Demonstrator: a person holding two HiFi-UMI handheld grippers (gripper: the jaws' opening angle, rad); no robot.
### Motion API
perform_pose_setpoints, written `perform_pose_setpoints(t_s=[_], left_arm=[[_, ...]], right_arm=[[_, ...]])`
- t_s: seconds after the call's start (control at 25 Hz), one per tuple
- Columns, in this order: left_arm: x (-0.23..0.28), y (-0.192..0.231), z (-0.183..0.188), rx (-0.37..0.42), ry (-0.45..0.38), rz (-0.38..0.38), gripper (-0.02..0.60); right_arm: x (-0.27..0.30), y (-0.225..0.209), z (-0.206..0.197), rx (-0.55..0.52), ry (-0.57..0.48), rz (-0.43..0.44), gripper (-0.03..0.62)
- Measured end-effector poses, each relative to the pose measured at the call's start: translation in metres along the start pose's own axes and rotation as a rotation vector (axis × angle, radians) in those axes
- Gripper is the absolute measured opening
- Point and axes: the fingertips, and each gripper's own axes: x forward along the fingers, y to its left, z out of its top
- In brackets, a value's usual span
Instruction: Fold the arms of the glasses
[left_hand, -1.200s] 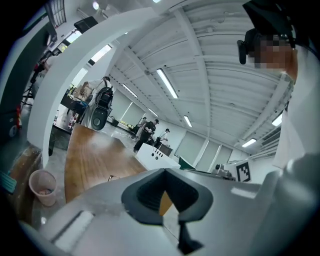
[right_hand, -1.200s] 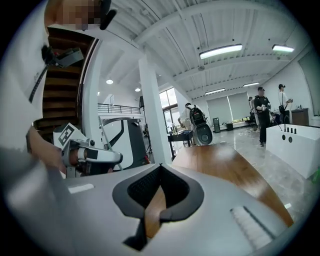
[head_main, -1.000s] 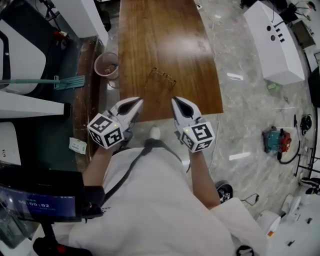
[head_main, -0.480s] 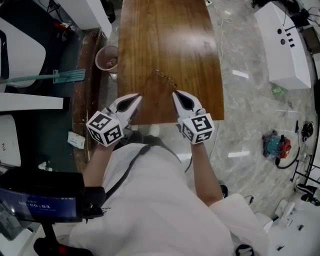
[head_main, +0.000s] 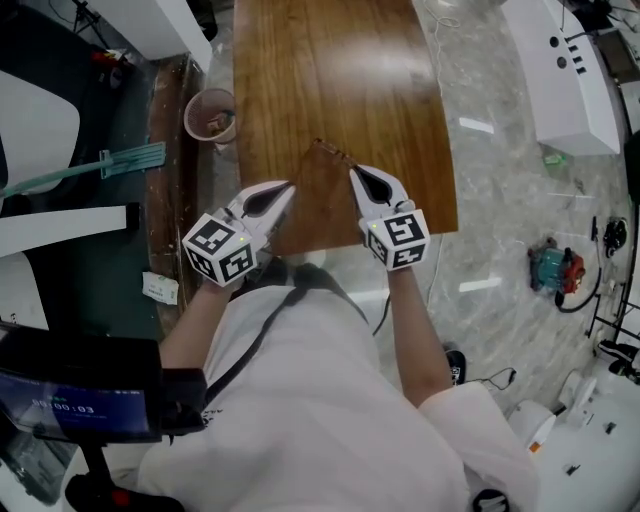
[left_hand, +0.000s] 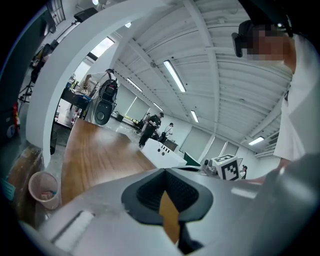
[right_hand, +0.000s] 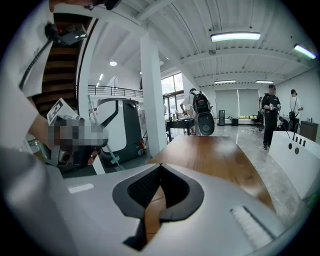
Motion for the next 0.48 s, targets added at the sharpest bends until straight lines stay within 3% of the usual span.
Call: perform_pose_setpoints(t_s=[0.36, 0.48], left_arm=[[0.035, 0.009, -0.018, -0.011, 0.079, -0.042, 0.005], [0.044, 0.014, -0.028, -0.024, 0.115, -0.046, 0.005]], right_arm=[[0.029, -0.046, -0.050, -0.152, 0.194, -0.033, 0.014], [0.043, -0.057, -0.072, -0.191, 0.282, -0.008, 0.067]])
